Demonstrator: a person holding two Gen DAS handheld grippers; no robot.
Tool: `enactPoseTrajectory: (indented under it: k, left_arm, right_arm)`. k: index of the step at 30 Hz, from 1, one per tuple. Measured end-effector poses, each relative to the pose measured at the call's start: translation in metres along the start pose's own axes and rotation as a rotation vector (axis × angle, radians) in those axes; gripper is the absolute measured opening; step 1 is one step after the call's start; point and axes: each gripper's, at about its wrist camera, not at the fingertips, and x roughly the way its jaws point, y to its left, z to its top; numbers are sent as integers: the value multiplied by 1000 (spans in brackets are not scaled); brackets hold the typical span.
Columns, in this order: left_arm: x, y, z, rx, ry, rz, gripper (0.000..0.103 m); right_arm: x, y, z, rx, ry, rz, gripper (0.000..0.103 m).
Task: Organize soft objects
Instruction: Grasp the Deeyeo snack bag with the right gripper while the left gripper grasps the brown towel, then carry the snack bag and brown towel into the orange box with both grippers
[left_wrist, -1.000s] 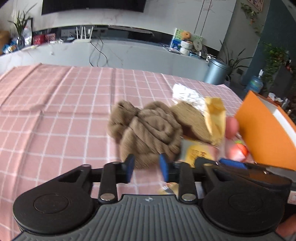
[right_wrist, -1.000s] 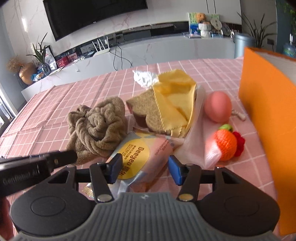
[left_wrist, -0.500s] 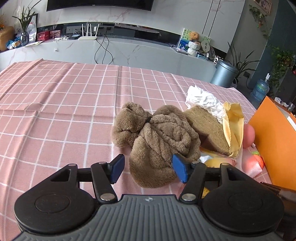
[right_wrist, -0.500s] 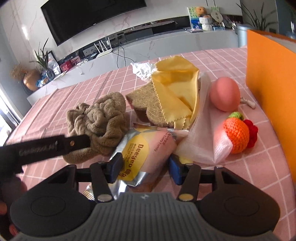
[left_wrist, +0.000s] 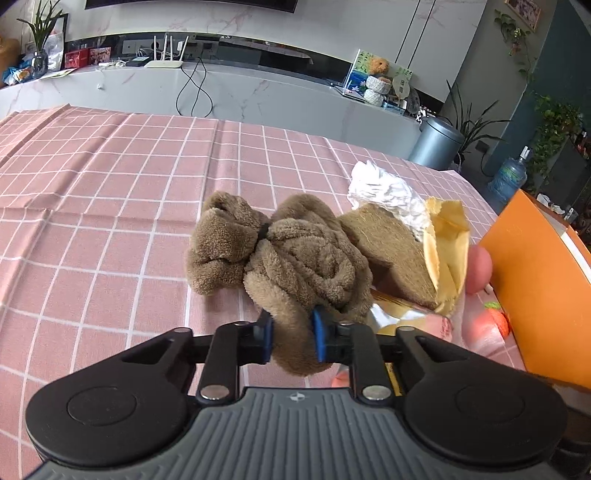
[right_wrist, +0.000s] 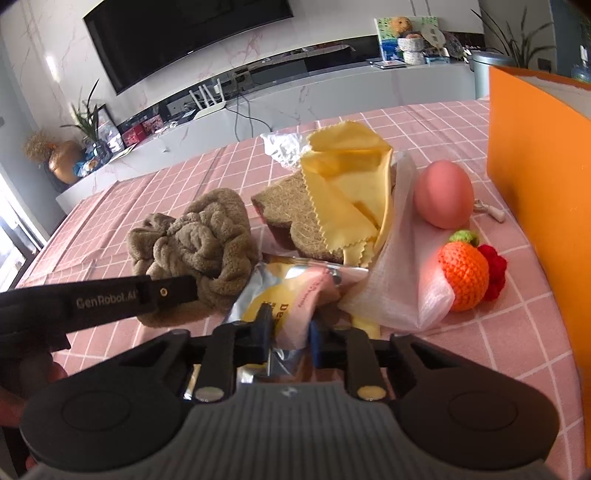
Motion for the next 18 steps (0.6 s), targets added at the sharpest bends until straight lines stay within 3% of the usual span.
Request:
enactPoseTrajectory:
  k: [14,18]
  left_arm:
    - [-64,-12,-52,-29,88,-102,15]
    - [-83,-24,-65,-6,80,-114,14]
  right_arm:
    - [-57,-30,-22,-11,30,13,13]
    - [-76,-35,-32,-18,25,15,12]
